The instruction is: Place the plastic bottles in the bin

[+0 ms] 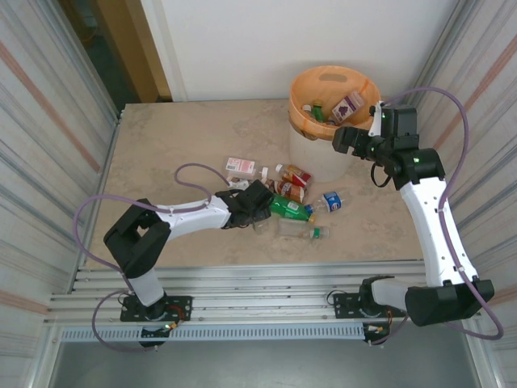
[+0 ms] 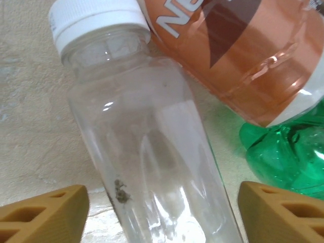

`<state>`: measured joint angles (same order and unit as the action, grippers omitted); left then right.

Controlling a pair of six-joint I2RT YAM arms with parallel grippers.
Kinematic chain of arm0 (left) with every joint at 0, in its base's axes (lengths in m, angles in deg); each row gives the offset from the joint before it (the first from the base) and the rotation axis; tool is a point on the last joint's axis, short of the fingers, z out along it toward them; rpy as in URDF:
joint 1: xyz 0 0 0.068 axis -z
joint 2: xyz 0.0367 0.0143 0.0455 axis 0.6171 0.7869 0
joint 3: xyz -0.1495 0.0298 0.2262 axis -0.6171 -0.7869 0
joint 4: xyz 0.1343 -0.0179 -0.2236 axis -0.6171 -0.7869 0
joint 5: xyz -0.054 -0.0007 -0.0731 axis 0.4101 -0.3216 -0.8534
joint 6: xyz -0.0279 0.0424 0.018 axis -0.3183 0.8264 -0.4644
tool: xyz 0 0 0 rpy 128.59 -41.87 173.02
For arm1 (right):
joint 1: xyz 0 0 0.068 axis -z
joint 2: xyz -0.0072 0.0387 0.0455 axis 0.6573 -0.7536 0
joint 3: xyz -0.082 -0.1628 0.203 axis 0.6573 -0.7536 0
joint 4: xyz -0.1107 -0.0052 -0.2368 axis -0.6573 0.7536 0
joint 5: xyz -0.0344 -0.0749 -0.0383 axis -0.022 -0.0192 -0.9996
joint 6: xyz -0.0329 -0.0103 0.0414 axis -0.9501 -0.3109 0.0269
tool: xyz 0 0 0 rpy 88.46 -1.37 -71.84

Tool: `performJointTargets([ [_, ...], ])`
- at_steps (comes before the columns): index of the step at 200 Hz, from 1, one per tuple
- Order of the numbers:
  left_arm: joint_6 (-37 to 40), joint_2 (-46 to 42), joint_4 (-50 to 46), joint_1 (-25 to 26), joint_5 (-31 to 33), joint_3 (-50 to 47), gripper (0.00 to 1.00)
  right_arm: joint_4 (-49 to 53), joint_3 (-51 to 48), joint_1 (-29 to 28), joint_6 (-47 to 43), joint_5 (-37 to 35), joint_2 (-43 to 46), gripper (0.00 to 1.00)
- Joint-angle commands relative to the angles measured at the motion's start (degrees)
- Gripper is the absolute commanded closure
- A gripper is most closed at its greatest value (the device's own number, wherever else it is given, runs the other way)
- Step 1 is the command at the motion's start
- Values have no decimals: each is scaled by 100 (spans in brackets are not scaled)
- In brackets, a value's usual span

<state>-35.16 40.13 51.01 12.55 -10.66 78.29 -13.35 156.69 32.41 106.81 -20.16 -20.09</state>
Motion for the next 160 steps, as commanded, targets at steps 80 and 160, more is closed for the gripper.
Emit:
performJointTargets([
  [80,248,384,-376,16,334,31,39,-224,-124,-111,111,12,107,2],
  [160,488,32,-371,-1,683,-319,63,-171,-86,-176,120,19,187,2],
])
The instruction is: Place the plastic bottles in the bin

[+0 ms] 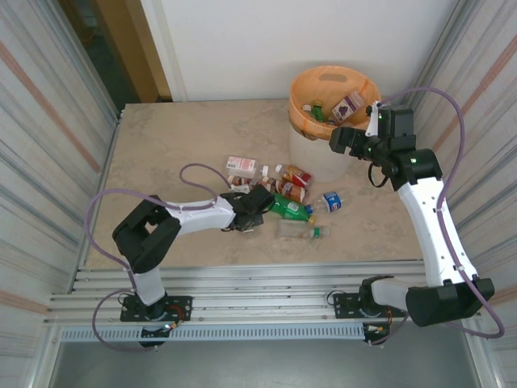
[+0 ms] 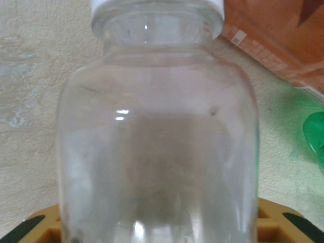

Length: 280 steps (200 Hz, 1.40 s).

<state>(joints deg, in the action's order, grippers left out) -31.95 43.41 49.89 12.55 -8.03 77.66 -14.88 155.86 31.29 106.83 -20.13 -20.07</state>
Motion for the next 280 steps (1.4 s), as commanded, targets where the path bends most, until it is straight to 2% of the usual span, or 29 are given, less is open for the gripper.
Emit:
performJointTargets([
  [1,170,-310,-257,3,427,-267,63,-18,1,-65,118,21,189,2],
  [30,413,-945,-295,2,589,-527,70,-36,16,-94,135,114,242,2],
  [57,768,-1758,-355,-2,681,-751,71,-65,20,-132,192,280,308,2],
  [88,1658,-2825,95,1,579,-1056,74,-251,-70,-162,371,852,411,2],
  [110,2483,-3577,779,-57,135,-1288,74,-604,-206,-184,598,1607,463,2],
  [148,3459,-4502,2265,-420,-1354,-1768,77,-1452,-440,-420,1107,2818,352,2],
  [178,3918,-4613,2773,-574,-2146,-1733,78,-1559,-237,-1034,1045,2809,77,0],
  [215,4149,-4470,3358,-592,-2655,-1607,77,-1924,-127,-1709,1137,2989,-232,12],
  [240,4187,-4285,3641,-592,-2805,-1515,77,-2021,-11,-2045,1188,3002,-479,20],
  [280,4242,-4030,3782,-591,-2963,-1341,77,-1988,219,-2410,1151,2944,-855,23],
])
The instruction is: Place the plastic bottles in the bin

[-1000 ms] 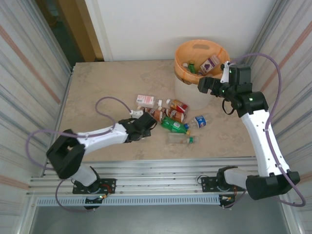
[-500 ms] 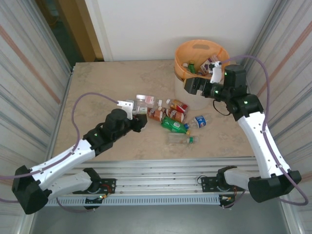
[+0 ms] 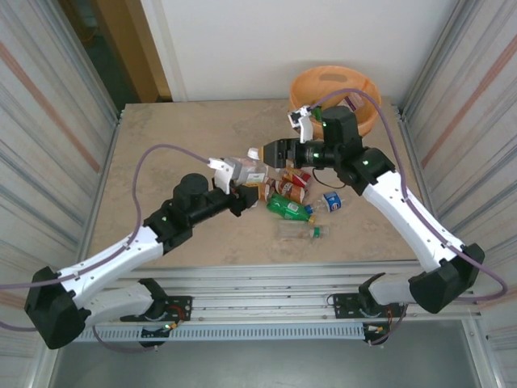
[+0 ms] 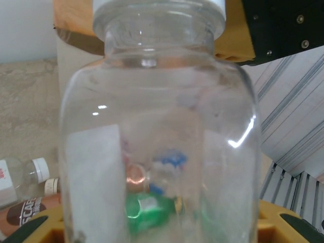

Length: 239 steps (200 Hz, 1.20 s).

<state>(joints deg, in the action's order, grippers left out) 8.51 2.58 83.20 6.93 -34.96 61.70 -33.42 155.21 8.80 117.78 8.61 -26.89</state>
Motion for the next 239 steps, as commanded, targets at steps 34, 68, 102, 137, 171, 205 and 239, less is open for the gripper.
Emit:
performJointTargets([
  [34,231,126,496,-30,-278,312,77,-12,438,-310,21,-86,-460,30],
  [68,300,130,462,-30,-217,315,77,153,687,-450,-55,-154,-731,42],
  [102,336,111,395,-39,-26,334,76,245,748,-488,-74,-261,-776,71],
  [137,319,42,219,-38,142,385,29,367,926,-438,-143,-523,-741,92],
  [171,295,-305,19,-39,408,351,1,569,1269,-140,-219,-691,-719,97],
  [205,437,-721,-344,-39,786,303,1,820,1898,289,-479,-955,-629,98],
  [239,513,-956,-562,-39,1093,167,1,886,2546,955,-626,-1200,-565,100],
])
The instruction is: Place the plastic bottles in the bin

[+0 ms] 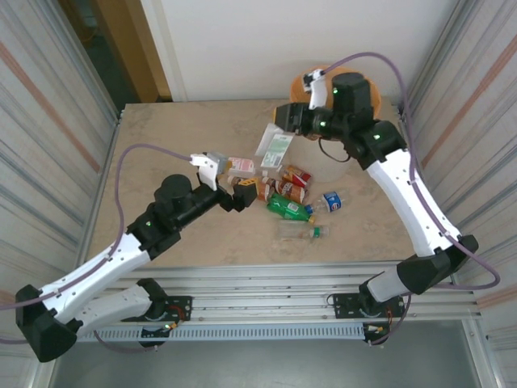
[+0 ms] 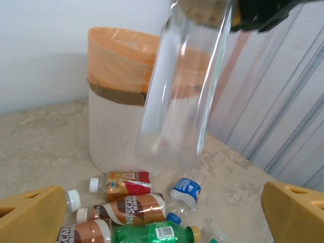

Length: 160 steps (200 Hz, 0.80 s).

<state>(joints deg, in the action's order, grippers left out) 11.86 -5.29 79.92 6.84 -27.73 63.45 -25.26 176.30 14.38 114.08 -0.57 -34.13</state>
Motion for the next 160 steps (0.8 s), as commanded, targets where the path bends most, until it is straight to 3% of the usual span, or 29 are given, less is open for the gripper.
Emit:
performJointTargets([
  [1,178,-172,-230,-30,375,-17,1,71,438,419,-257,-281,159,100],
  [45,159,-291,-385,-30,661,-140,1,165,1348,1379,-311,-367,-93,100],
  [94,129,-202,-445,-30,679,-141,1,273,1990,2198,-362,-488,-942,100],
  [160,233,-74,-480,-29,667,-115,1,673,2793,2536,-432,-368,-2380,100],
])
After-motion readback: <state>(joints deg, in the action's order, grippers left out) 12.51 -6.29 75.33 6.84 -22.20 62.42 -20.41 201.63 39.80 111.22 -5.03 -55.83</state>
